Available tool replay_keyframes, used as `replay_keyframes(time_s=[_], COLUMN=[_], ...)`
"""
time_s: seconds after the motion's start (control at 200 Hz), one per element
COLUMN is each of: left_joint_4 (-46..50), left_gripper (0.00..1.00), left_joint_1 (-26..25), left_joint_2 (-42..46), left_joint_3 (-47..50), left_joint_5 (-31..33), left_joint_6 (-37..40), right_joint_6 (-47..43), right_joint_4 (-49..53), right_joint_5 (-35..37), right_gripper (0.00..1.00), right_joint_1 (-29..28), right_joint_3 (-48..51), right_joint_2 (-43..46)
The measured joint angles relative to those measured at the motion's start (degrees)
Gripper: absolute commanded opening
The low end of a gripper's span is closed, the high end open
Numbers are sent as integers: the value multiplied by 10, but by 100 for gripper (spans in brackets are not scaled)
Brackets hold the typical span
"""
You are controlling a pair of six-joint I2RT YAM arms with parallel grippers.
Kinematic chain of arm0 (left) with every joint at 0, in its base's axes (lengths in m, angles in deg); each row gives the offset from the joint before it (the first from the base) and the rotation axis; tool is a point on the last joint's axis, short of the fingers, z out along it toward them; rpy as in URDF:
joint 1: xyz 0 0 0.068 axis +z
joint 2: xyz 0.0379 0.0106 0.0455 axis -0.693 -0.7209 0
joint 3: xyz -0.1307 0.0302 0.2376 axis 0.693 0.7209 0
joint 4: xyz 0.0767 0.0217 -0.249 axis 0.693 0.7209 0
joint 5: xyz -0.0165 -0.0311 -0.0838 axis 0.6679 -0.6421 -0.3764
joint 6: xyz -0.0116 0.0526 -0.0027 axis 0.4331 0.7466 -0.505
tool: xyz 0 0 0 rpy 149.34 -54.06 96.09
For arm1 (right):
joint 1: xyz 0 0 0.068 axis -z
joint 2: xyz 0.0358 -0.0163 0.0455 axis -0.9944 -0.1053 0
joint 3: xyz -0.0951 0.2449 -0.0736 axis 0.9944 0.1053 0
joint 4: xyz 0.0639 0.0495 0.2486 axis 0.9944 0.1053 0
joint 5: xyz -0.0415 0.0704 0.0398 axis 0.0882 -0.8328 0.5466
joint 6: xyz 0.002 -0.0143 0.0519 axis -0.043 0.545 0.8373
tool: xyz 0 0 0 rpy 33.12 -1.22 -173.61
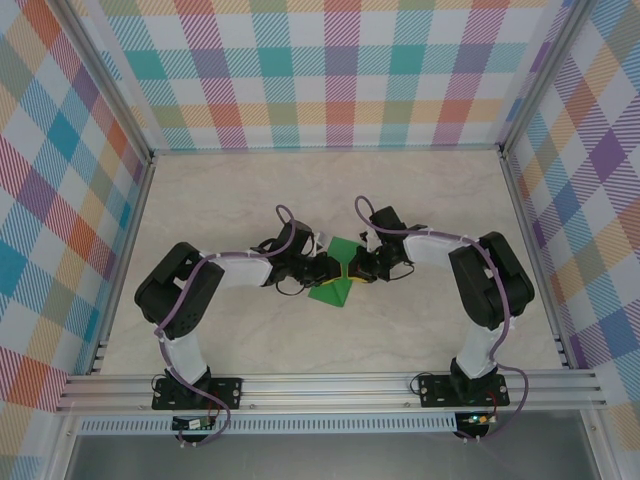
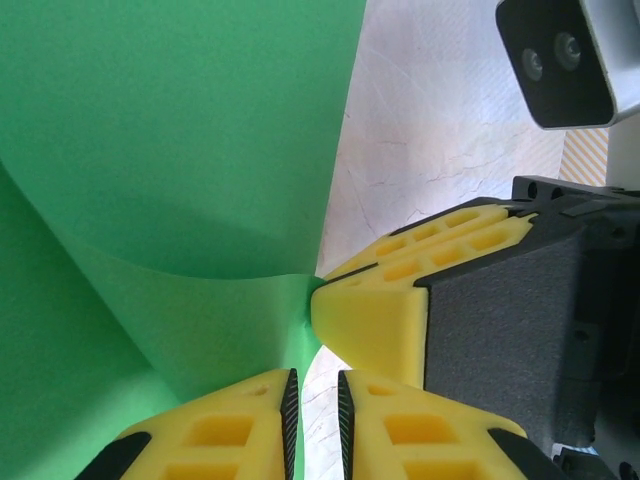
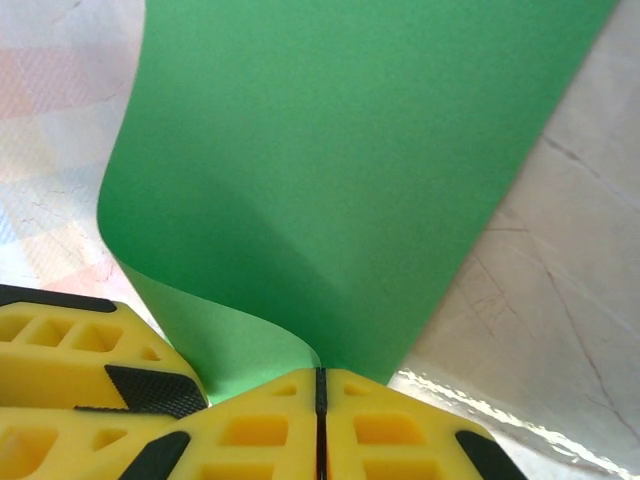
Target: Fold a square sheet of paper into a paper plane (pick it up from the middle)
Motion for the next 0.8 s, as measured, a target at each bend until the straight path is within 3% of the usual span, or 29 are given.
replay_keyframes(time_s=[0.8], left_joint_4=[-2], left_gripper=[18], left_joint_1=[0], left_joint_2=[-17], left_joint_3=[0], left_joint_5=[6], left_joint_6=[-13], right_joint_6=[-4], right_joint_4=[13], right_joint_5=[13], right_gripper=[10], right_joint_1=[0], right_joint_3=[-5], right_joint_2=[-9])
